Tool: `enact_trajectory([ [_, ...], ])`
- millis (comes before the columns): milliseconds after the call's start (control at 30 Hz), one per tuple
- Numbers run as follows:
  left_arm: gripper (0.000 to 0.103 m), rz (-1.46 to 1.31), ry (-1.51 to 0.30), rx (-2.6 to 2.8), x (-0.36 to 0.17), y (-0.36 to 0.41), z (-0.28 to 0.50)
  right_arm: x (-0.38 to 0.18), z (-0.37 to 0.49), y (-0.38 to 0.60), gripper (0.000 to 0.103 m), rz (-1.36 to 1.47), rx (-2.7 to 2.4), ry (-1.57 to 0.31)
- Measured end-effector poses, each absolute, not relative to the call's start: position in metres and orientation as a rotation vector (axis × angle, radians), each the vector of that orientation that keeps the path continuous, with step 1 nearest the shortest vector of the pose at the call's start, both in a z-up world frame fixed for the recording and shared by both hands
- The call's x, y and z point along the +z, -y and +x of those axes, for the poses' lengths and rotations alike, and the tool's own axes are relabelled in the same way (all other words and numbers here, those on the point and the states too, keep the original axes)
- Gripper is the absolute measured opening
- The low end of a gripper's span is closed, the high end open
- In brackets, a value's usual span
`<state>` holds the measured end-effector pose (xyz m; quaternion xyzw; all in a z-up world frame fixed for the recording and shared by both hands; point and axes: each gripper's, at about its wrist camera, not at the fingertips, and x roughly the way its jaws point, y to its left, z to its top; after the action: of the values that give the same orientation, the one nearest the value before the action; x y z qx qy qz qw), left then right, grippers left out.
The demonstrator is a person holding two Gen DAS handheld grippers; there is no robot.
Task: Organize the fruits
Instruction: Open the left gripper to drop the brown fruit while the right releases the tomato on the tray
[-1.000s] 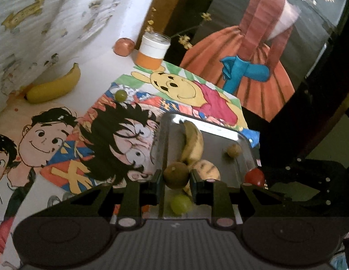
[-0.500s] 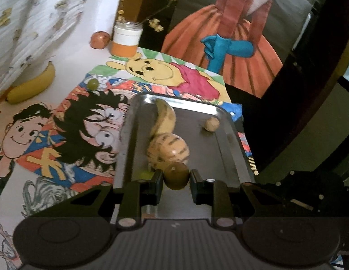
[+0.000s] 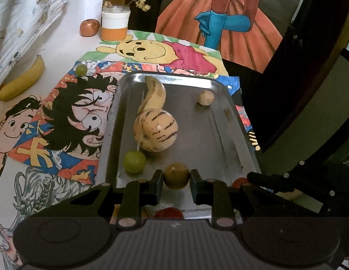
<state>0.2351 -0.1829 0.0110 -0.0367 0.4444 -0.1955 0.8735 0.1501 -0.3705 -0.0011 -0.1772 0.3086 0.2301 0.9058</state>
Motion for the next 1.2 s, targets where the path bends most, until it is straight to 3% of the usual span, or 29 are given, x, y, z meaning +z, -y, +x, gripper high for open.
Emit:
enact_trajectory([
  [567,0.028,-0.061,-0.933,-0.409,0.012,0.186,0.233,0.005,0.141,0.375,0.036,-0.350,0.456,-0.621],
  [767,0.034,-0.070,-0.919,-0.409,0.020,0.182,0.228,0.014,0.134,0.377,0.046,-0.329,0.436,-0.604],
  [867,0.046,-0.072,-0.901,-0.411,0.027,0.180,0.223,0.019,0.129,0.377,0.057,-0.320,0.426,-0.595],
  [933,0.070,-0.075,-0.882,-0.407,0.033,0.177,0.219,0.023,0.126,0.377,0.073,-0.308,0.412,-0.591],
  [1067,0.079,-0.073,-0.836,-0.406,0.047,0.171,0.209,0.030,0.118,0.376,0.086,-0.279,0.394,-0.582],
  [1200,0.095,-0.079,-0.785,-0.401,0.059,0.161,0.197,0.040,0.111,0.376,0.100,-0.237,0.374,-0.575],
])
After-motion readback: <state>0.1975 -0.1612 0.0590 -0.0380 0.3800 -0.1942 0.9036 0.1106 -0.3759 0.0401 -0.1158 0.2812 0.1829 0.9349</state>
